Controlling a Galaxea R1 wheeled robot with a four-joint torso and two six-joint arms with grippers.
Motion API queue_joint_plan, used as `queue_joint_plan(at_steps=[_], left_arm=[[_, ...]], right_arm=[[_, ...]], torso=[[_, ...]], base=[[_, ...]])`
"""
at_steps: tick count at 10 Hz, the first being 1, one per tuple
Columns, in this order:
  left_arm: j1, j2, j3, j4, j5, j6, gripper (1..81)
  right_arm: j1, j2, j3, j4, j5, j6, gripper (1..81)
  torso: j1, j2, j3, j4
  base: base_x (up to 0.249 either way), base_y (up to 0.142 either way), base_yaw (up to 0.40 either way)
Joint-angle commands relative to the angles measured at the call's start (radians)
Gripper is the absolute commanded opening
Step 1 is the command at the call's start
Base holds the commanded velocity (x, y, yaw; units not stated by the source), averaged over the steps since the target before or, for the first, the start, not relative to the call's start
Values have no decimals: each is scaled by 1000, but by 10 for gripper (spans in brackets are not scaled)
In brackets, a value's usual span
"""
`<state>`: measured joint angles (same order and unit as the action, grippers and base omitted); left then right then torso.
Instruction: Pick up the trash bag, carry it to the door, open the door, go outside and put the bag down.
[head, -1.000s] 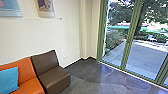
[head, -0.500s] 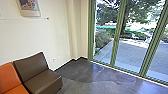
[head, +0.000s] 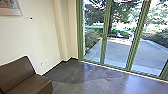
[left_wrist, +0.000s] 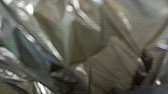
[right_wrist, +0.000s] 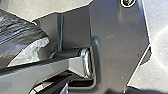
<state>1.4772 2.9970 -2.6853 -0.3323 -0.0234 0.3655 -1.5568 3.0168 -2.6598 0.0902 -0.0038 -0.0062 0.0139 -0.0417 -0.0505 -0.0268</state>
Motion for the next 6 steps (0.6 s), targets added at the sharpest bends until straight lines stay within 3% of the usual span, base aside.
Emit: queue_joint_plan(at_steps=[1, 6], left_arm=[[-48, -6, 1, -2, 59, 1, 10], [-48, -7, 1, -2, 57, 1, 10]], right_arm=[[42, 3, 0, -1, -59, -1, 811], [39, 6, 0, -1, -59, -1, 811]], torso=[[0, 0, 0, 0], [0, 0, 0, 0]], base=[[0, 0, -308], [0, 0, -309]])
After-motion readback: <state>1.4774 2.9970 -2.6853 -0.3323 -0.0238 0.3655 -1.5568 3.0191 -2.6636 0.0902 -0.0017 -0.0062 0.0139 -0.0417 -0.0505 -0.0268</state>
